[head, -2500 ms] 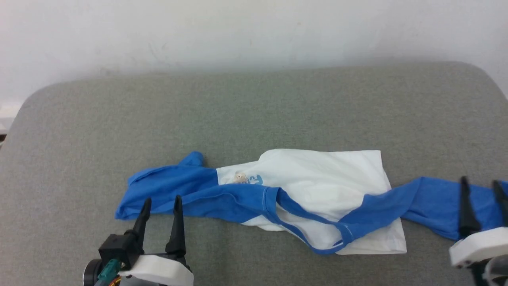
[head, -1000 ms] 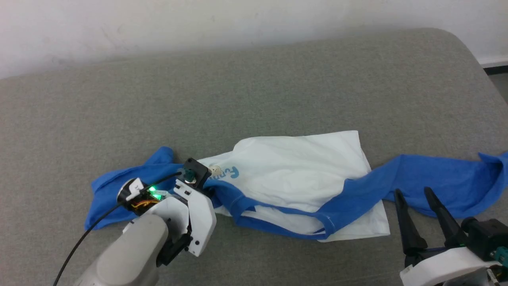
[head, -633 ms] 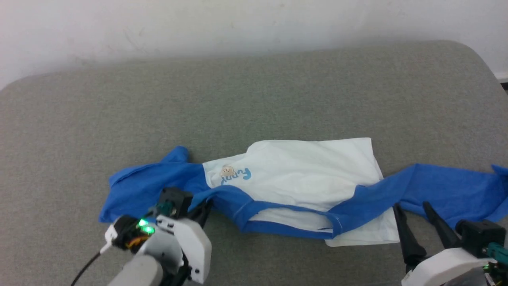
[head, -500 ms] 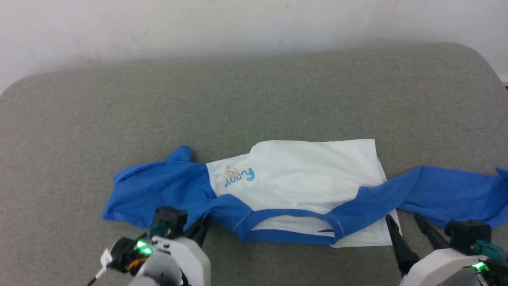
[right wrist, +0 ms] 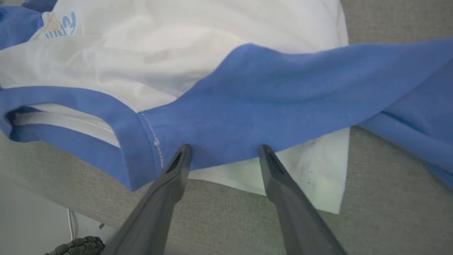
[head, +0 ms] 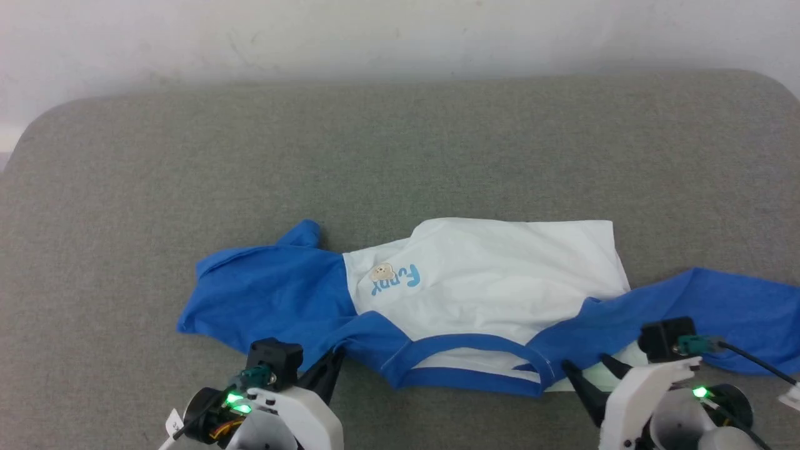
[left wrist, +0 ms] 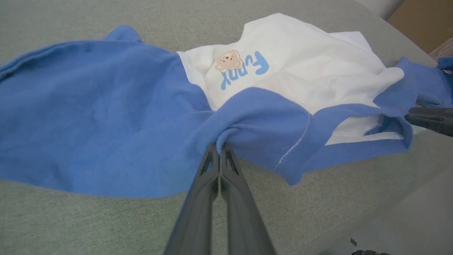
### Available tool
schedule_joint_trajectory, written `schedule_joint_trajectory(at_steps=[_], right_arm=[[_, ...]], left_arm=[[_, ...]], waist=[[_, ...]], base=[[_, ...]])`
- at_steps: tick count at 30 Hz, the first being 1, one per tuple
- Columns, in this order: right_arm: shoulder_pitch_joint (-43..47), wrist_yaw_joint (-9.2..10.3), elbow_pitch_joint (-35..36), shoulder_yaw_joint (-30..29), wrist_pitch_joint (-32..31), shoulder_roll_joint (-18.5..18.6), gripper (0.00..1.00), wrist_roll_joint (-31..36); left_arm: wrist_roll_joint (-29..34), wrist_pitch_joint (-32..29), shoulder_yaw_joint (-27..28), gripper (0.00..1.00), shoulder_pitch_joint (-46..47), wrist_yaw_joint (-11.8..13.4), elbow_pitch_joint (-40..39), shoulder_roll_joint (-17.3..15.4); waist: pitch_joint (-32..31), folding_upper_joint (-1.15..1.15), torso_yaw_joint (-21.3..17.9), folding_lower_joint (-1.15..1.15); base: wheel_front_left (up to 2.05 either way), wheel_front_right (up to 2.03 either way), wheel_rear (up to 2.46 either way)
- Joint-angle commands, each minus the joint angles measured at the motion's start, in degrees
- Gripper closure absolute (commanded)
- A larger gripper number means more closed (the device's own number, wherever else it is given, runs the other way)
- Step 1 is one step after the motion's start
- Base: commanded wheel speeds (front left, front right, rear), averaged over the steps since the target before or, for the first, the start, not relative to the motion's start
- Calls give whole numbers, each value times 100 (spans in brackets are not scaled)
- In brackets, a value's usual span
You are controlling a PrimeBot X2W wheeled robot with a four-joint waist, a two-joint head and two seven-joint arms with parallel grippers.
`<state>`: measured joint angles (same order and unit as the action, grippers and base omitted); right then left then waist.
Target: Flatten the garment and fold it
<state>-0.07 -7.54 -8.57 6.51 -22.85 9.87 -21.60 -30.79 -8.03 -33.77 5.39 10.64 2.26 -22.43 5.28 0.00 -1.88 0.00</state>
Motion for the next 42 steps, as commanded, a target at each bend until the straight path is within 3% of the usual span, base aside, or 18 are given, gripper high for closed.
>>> schedule_joint_trajectory(at_steps=[1, 6, 7, 8, 9, 10, 15, 21, 31, 38, 39, 40, 41, 42], right_arm=[[-188, 5, -140, 157, -39, 36, 0, -108], [-489, 5, -514, 560, -94, 105, 0, -279], [-531, 5, -581, 634, -112, 116, 13, -333], [-531, 5, -581, 634, -112, 116, 13, -333], [-605, 5, -703, 755, -150, 162, 83, -421], [-628, 5, -756, 811, -182, 180, 100, -471], [-704, 5, -900, 985, -239, 271, 100, -662], [-761, 5, -773, 936, 169, 346, 100, -660], [-299, 5, -127, -389, 1748, -107, 100, 193], [433, 5, 352, -1075, 1917, -442, 100, 522], [540, 5, 406, -1122, 1870, -472, 87, 536], [636, 5, 453, -1156, 1818, -497, 56, 544], [719, 5, 489, -1182, 1760, -519, 2, 539], [789, 5, 514, -1193, 1690, -534, 0, 542]], left_arm=[[-7, 40, -12, 100, 68, -7, -3, 38], [-13, 72, -32, 100, 123, -19, 42, 71], [-15, 79, -37, 100, 132, -22, 53, 78], [-15, 79, -37, 100, 132, -22, 53, 78], [-22, 92, -47, 100, 144, -29, 75, 91], [-25, 98, -51, 100, 149, -30, 86, 96], [-52, 130, -53, 100, 137, -23, 136, 105], [-73, 187, -44, 100, 106, -3, 161, 105], [-113, 332, 13, 100, 14, 82, 163, 94], [-188, 415, 71, 100, -157, 186, 133, 93], [-195, 419, 74, 100, -180, 197, 122, 87], [-202, 423, 78, 100, -200, 207, 111, 80], [-209, 426, 82, 100, -218, 217, 99, 75], [-215, 425, 84, 100, -232, 225, 89, 69]], waist=[[44, 0, 30, 0], [131, 0, 33, 0], [142, 0, 35, 0], [142, 0, 35, 0], [155, 0, 37, 0], [158, 0, 37, 0], [132, 0, 29, 0], [79, 0, 25, 0], [-45, 0, 8, 0], [-178, 0, -11, 0], [-194, 0, -12, 0], [-208, 0, -14, 0], [-223, 0, -16, 0], [-238, 0, -17, 0]], base=[[0, 0, 0], [0, 0, 0], [0, 0, 0], [0, 0, 0], [0, 0, 0], [0, 0, 0], [0, 0, 0], [0, 0, 0], [0, 0, 0], [0, 0, 0], [0, 0, 0], [0, 0, 0], [0, 0, 0], [0, 0, 0]])
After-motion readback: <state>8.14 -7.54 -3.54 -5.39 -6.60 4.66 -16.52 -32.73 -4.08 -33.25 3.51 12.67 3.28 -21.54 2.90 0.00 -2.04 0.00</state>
